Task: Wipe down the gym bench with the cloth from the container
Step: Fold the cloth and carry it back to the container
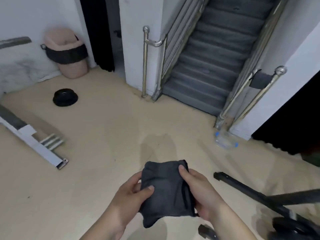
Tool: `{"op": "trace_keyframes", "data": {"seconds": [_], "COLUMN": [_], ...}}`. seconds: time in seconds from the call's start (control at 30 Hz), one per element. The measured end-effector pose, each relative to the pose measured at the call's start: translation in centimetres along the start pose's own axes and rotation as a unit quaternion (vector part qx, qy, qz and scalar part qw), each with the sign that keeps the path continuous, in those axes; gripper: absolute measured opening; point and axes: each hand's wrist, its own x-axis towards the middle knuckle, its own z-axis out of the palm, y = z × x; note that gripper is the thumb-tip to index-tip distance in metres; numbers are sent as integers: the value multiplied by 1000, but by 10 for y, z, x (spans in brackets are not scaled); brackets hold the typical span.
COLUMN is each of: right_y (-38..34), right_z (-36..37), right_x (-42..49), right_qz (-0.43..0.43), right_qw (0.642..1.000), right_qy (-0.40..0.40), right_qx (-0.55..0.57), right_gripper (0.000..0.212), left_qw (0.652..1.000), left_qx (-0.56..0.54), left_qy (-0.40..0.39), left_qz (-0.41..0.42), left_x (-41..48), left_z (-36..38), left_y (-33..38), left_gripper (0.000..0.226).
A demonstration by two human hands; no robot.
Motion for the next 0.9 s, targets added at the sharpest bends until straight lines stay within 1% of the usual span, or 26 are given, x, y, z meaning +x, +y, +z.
{"op": "trace_keyframes", "data": {"seconds": [0.1, 0.2, 0.3, 0.43, 0.6, 0.7, 0.77, 0.9], "right_y": [-31, -59, -82, -118, -179, -215, -238, -281], "right_z": [-9, -32, -64, -113, -179, -213, -234, -277], "right_x": [27, 56, 90, 145, 217, 257, 286, 357], "right_qz": [-13, -23, -22, -18, 8, 22, 33, 37], "right_qw": [997, 989, 974, 957, 951, 948, 947, 942], "right_qy": [54, 114, 186, 240, 257, 271, 280, 291], "right_qx": [50, 90, 127, 164, 173, 165, 156, 164], "right_gripper": [38, 43, 45, 41, 45, 46, 47, 47], "left_qw": [993, 981, 968, 955, 944, 934, 931, 925], "left_qx": [61, 121, 163, 195, 225, 234, 236, 244], "left_qy": [-100, -152, -187, -220, -239, -267, -272, -282], "left_qz": [-12, -15, -20, -34, -34, -50, -58, -72], "left_x": [64, 128, 196, 285, 383, 435, 474, 572], "left_z": [-2, 18, 54, 113, 180, 214, 233, 280], "left_y": [46, 84, 109, 145, 197, 230, 248, 279], "left_gripper": [34, 31, 31, 37, 43, 44, 45, 47]}}
